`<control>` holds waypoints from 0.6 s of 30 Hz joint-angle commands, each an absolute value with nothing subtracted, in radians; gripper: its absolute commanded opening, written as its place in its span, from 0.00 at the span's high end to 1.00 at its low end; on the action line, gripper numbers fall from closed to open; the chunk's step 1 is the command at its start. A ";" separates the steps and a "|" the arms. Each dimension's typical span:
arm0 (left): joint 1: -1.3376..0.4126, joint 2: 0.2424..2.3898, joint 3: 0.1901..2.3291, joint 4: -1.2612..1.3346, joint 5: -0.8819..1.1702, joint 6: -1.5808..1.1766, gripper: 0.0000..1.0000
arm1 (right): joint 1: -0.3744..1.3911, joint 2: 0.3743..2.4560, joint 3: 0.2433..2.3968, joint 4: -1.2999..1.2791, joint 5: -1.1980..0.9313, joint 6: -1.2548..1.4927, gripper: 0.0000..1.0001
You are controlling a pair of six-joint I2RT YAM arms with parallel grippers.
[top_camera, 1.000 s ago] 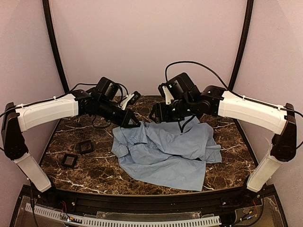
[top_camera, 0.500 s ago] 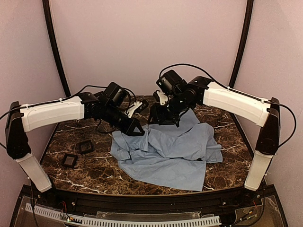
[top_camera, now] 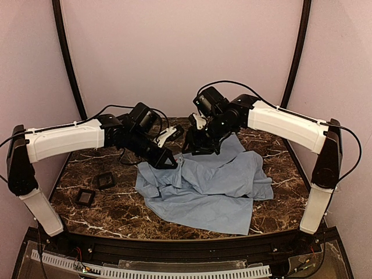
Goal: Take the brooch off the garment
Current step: Pass from the left arm to the right
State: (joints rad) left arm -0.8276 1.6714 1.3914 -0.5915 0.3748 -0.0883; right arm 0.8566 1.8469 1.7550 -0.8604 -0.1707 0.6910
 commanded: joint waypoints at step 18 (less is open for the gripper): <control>-0.847 1.699 1.420 -0.578 0.334 -0.101 0.99 | 0.842 1.930 1.813 -0.852 -0.272 0.652 0.72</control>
State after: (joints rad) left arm -0.8410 1.7000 1.3926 -0.5995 0.3386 -0.0860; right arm 0.8440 1.9224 1.7889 -0.8642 -0.2379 0.6712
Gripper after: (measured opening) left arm 0.011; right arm 0.296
